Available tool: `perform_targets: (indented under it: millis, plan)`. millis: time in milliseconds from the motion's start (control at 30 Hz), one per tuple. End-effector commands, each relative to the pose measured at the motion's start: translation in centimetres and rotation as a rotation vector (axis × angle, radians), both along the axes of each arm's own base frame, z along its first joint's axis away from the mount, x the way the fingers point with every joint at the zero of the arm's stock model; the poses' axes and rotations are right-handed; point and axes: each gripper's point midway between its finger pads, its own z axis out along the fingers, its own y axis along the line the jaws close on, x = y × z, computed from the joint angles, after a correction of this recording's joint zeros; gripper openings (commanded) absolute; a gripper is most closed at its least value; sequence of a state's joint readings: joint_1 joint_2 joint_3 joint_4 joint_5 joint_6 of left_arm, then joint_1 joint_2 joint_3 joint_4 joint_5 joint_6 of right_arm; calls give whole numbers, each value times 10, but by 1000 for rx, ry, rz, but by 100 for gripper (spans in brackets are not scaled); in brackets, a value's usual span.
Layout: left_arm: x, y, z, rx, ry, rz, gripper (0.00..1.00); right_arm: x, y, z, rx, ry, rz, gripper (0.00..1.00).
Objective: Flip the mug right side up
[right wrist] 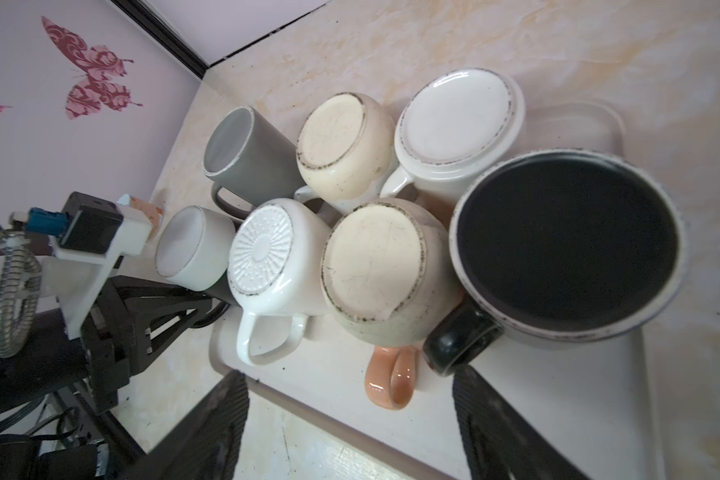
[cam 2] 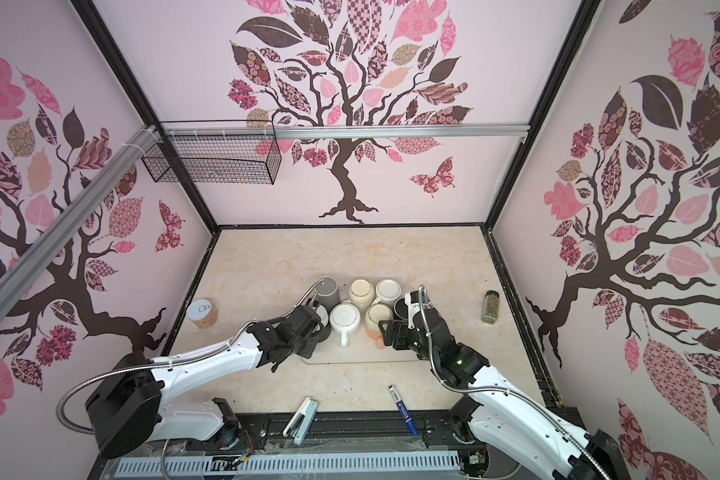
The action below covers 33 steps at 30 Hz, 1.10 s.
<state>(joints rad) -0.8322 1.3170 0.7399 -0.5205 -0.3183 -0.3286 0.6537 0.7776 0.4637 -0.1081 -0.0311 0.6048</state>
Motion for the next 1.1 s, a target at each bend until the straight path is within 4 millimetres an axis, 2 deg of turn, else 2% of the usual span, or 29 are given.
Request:
perform_targets:
  millis: [0,200,400,500,633,833,933,1067]
  plan:
    - [24,-11,57,-79,-154,30,0,-1,18,34,118,-37,60,80]
    - [19,-14,94,-171,-196,22,0,-5,27,50,178,-43,99,80]
    - [8,-21,168,-376,-282,-4,0,-17,41,82,366,-74,176,78]
    - [6,-21,205,-476,-338,6,0,-15,47,97,423,-113,194,76]
    - [4,-24,245,-578,-385,-2,0,-7,62,110,488,-107,230,76]
    - [6,-39,280,-654,-403,-36,0,-2,80,128,749,-121,301,77]
    - [9,-46,290,-718,-401,-30,0,-5,87,146,856,-155,368,72]
    - [9,-55,302,-812,-395,-33,0,-8,94,161,962,-155,441,71]
